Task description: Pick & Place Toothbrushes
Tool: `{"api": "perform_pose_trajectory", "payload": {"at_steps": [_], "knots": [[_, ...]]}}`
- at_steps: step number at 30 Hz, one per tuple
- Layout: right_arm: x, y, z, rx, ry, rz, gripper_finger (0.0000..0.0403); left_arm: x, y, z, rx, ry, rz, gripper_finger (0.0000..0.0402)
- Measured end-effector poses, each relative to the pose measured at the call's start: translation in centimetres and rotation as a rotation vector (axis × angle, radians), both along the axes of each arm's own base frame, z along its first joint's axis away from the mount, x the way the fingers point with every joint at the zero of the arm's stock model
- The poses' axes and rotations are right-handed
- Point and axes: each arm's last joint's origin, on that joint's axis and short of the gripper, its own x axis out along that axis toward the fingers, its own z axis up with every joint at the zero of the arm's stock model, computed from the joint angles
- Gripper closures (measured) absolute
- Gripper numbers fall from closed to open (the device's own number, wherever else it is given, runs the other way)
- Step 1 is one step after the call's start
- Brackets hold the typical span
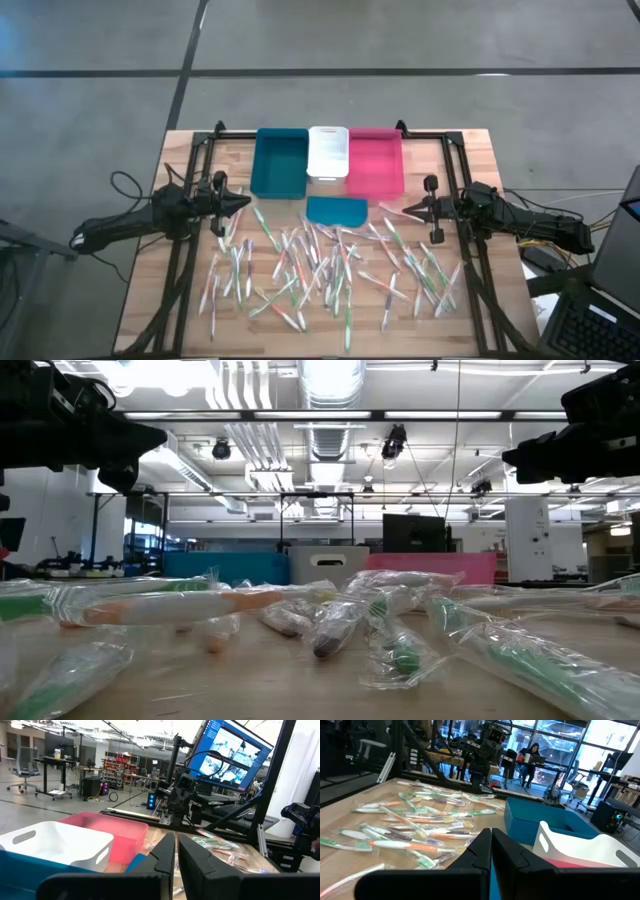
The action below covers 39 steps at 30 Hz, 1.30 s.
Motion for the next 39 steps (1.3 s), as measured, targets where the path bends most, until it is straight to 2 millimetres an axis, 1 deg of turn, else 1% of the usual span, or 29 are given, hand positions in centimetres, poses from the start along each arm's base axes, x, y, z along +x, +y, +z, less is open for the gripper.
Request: {"api": "perform_pose_trajectory", "payload": {"at_steps": [13, 16, 19, 22, 24, 26, 30, 33, 36, 39], "knots": [[0.0, 0.0, 0.1, -0.021, -0.013, -0.001, 0.0394, 0.0, 0.0, 0.0, 0.000, 0.000, 0.000, 0.0376], [0.0, 0.0, 0.9, -0.090, -0.093, -0.007, 0.0394, 0.0, 0.0, 0.0, 0.000, 0.000, 0.000, 0.0376], [-0.2, 0.0, 2.2, -0.096, -0.224, -0.010, 0.0394, 0.0, 0.0, 0.0, 0.000, 0.000, 0.000, 0.0376], [-0.4, 0.1, 3.1, -0.053, -0.322, -0.005, 0.0394, 0.0, 0.0, 0.0, 0.000, 0.000, 0.000, 0.0376], [-0.5, 0.1, 3.4, -0.027, -0.346, -0.012, 0.0394, 0.0, 0.0, 0.0, 0.000, 0.000, 0.000, 0.0376], [-0.5, -0.1, 3.5, 0.041, -0.358, -0.058, 0.0394, 0.0, 0.0, 0.0, 0.000, 0.000, 0.000, 0.0376], [-0.2, -0.5, 3.2, 0.251, -0.334, -0.123, 0.0394, 0.0, 0.0, 0.0, 0.000, 0.000, 0.000, 0.0376], [0.3, -0.6, 2.7, 0.337, -0.281, -0.123, 0.0394, 0.0, 0.0, 0.0, 0.000, 0.000, 0.000, 0.0376], [0.9, -0.7, 2.3, 0.367, -0.230, -0.132, 0.0394, 0.0, 0.0, 0.0, 0.000, 0.000, 0.000, 0.0376], [1.4, -0.8, 2.3, 0.338, -0.232, -0.138, 0.0394, 0.0, 0.0, 0.0, 0.000, 0.000, 0.000, 0.0376]]}}
